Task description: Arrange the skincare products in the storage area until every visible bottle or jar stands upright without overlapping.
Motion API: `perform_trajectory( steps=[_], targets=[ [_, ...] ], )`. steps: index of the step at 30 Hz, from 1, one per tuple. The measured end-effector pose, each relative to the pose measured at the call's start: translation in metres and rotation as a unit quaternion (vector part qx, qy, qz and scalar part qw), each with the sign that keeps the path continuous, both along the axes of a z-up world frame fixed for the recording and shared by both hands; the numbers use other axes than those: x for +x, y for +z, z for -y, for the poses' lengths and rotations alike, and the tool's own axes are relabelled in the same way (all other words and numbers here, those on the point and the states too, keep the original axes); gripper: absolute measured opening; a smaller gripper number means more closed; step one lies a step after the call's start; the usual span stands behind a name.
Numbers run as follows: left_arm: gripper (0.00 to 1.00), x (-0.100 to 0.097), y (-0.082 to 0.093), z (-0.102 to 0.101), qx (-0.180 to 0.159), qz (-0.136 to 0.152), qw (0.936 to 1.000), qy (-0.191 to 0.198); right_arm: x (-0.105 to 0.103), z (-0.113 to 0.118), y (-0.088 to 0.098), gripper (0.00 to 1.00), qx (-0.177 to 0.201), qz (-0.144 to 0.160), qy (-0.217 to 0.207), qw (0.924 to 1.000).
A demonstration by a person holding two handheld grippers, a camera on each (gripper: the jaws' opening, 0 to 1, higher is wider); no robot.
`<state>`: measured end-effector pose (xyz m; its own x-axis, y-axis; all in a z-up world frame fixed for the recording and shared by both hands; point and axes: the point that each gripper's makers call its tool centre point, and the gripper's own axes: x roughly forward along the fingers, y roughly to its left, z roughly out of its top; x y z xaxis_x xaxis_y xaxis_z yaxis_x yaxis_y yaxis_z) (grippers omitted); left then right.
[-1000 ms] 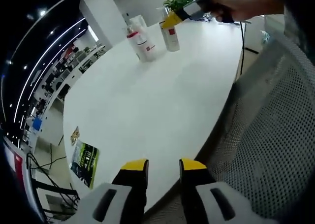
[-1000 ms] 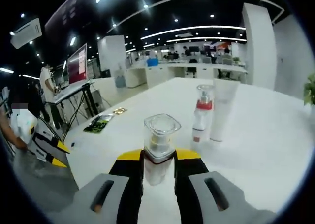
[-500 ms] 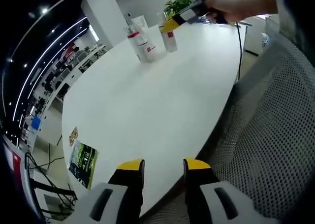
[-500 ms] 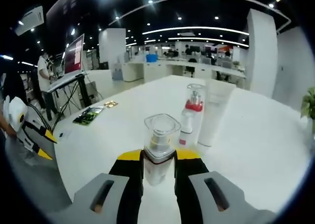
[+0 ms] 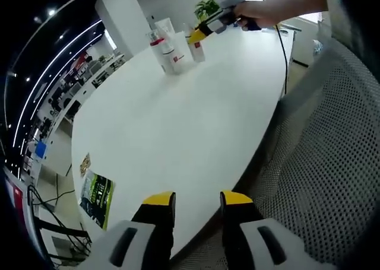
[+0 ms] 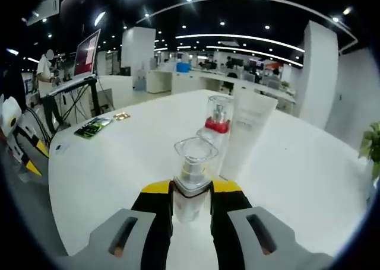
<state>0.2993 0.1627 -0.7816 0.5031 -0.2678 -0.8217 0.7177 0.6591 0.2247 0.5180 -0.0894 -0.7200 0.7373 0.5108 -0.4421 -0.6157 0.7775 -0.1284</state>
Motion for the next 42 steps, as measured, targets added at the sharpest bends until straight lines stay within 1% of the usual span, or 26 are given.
perform_trajectory(
  steps=[4, 8, 9, 12, 15, 16, 17, 22, 26, 28, 34, 36, 37, 39, 42],
  targets=[
    [0.3, 0.0, 0.0, 0.0, -0.001, -0.001, 1.0, 0.002, 0.003, 0.004, -0.007, 0.21, -0.003, -0.003, -0.002, 1.0],
    [0.3, -0.001, -0.001, 0.0, 0.0, -0.002, 1.0, 0.002, 0.004, 0.006, -0.017, 0.21, -0.007, -0.014, -0.002, 0.9999],
    [0.3, 0.0, 0.0, 0.0, -0.001, -0.001, 1.0, 0.002, 0.004, 0.006, -0.019, 0.21, -0.014, -0.012, 0.0, 0.9998],
    [0.3, 0.0, -0.001, -0.001, 0.0, -0.002, 1.0, 0.003, 0.003, 0.004, -0.022, 0.21, -0.018, -0.011, 0.008, 0.9998],
    [0.3, 0.0, 0.0, -0.001, 0.0, -0.001, 1.0, 0.004, 0.003, 0.004, -0.024, 0.21, -0.026, -0.004, 0.013, 0.9996],
    [0.3, 0.0, 0.0, -0.001, 0.0, 0.0, 1.0, 0.004, 0.003, 0.005, -0.026, 0.21, -0.025, -0.005, 0.012, 0.9996],
    [0.3, 0.0, 0.0, -0.001, 0.0, 0.0, 1.0, 0.004, 0.004, 0.004, -0.024, 0.21, -0.02, 0.002, 0.013, 0.9997],
    [0.3, 0.0, -0.001, -0.002, 0.002, -0.001, 1.0, 0.003, 0.004, 0.001, -0.023, 0.22, -0.005, 0.007, 0.009, 0.9999],
    [0.3, 0.0, 0.0, -0.002, 0.003, 0.001, 1.0, 0.003, 0.006, -0.002, -0.024, 0.23, -0.011, 0.01, 0.011, 0.9998],
    [0.29, 0.001, 0.001, -0.002, 0.002, 0.005, 1.0, 0.004, 0.007, -0.002, -0.024, 0.23, -0.008, 0.007, 0.007, 0.9999],
    [0.29, 0.001, 0.001, -0.003, 0.003, 0.005, 1.0, 0.006, 0.008, -0.003, -0.023, 0.23, -0.011, -0.003, 0.01, 0.9999],
    [0.29, 0.003, 0.003, -0.004, 0.003, 0.01, 0.9999, 0.007, 0.008, -0.003, -0.024, 0.23, -0.007, -0.012, 0.007, 0.9999],
    [0.29, 0.003, 0.003, -0.004, 0.002, 0.01, 0.9999, 0.008, 0.007, -0.003, -0.027, 0.24, -0.008, -0.021, 0.006, 0.9997],
    [0.28, 0.002, 0.002, -0.004, 0.004, 0.009, 0.9999, 0.007, 0.005, -0.003, -0.031, 0.26, -0.011, -0.027, 0.004, 0.9996],
    [0.28, 0.002, 0.002, -0.004, 0.004, 0.009, 0.9999, 0.007, 0.002, -0.003, -0.035, 0.3, -0.009, -0.041, -0.004, 0.9991]
  ],
)
